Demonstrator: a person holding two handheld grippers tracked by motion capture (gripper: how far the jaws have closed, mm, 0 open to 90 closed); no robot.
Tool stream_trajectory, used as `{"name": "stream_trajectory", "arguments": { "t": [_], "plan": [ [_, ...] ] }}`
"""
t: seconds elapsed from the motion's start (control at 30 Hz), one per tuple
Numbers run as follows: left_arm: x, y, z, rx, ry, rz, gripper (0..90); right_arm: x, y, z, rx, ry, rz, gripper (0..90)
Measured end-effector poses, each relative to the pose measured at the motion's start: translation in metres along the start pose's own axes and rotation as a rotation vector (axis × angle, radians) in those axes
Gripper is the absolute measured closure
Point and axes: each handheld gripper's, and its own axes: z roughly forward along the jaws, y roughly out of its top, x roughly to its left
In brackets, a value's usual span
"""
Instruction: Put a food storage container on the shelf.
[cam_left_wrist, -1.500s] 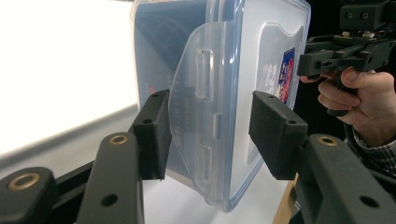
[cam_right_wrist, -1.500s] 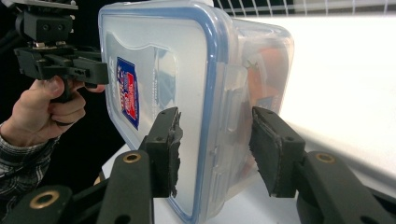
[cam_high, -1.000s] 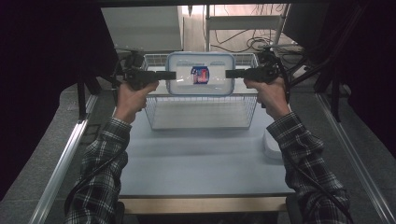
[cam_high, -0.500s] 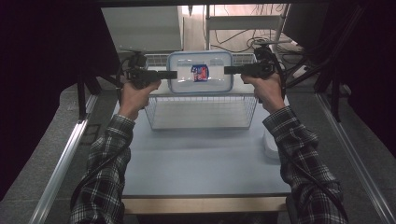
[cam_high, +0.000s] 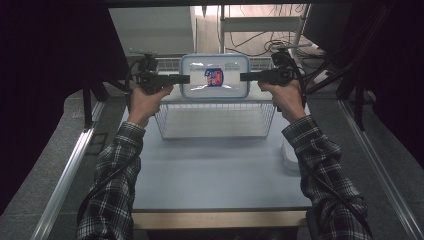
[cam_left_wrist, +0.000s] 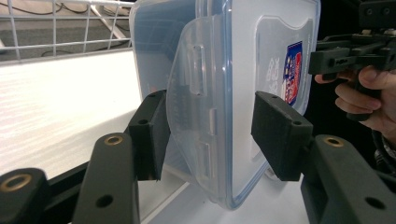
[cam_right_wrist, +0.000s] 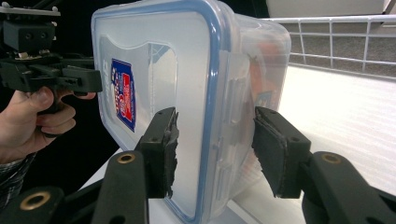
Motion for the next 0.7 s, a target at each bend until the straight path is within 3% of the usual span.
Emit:
{"name": "stream_trajectory", "arguments": {
  "t": [0.2,0.37,0.47,0.6,0.7],
  "plan": [
    [-0.0017,-0.0007,0.0005,0.001,0.011,0.019,46.1,0.0001,-0.0013,-0.0007,-0.001,-0.001,0.004,50.6],
    [-0.0015,-0.0021,0.0032,0.003,0.022,0.029,43.8,-0.0018,-0.0043,0.0033,0.013,-0.034,-0.005,48.5],
    [0.0042,-0.0036,0.0068,0.003,0.007,-0.01,38.3,-0.0063,-0.0081,0.0078,0.036,-0.047,-0.004,53.2],
    [0.0049,-0.0034,0.0073,0.002,0.006,-0.007,38.1,-0.0087,-0.0073,0.0085,0.032,-0.038,0.012,53.5],
    [0.0024,-0.0009,0.0076,0.012,0.046,0.017,36.6,-0.0059,-0.0062,0.0091,0.039,-0.055,0.005,53.5]
  ]
}}
